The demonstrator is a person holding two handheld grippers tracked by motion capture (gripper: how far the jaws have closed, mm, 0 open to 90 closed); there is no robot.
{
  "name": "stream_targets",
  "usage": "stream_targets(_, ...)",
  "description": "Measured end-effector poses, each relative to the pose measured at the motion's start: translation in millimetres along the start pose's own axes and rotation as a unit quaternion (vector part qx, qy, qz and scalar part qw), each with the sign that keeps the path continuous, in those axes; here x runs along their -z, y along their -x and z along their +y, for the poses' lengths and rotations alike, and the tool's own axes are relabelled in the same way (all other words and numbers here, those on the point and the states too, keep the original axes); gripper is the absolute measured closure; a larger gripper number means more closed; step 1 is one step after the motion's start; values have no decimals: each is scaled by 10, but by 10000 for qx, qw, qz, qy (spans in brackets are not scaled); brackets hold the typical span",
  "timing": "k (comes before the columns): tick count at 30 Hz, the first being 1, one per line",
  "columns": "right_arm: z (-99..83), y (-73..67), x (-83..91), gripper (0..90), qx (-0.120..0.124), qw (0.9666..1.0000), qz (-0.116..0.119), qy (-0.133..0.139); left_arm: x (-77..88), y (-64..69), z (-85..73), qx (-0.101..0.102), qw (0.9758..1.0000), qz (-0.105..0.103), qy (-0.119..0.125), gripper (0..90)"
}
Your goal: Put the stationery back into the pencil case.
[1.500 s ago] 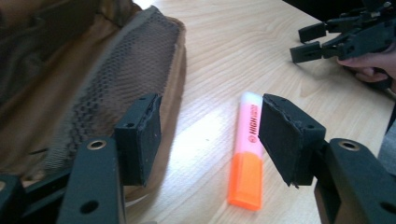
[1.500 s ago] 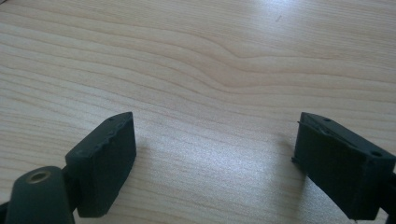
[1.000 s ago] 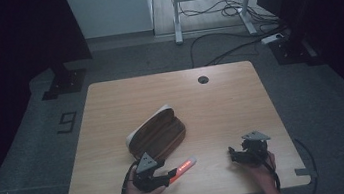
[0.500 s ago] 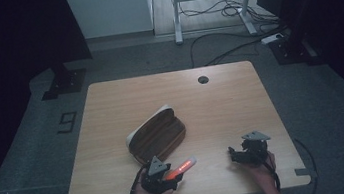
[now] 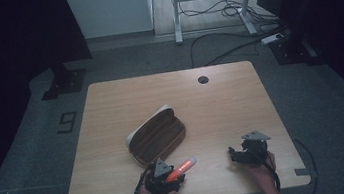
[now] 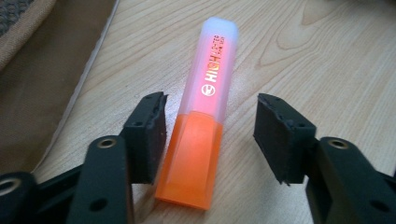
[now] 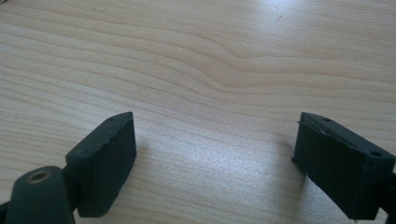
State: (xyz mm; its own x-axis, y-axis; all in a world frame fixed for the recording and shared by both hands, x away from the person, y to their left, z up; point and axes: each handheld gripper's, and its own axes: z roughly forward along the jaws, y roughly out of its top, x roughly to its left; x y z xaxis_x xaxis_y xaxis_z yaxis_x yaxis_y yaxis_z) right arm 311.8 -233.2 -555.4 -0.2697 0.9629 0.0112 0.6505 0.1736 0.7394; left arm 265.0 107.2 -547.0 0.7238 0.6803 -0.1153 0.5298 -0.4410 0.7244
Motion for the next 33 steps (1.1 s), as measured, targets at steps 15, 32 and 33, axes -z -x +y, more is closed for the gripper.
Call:
stream_targets(15,0,0,0,127,3,10000,0,2,15,34,-12,-169,9998,-49,50,671)
stream_targets(32,0,0,0,127,0,10000,0,-2,302,-127,72,195,9970,-359,663,671)
stream_targets(33,0,0,0,127,-2,10000,0,-2,324,-138,81,215,9967,-365,699,672)
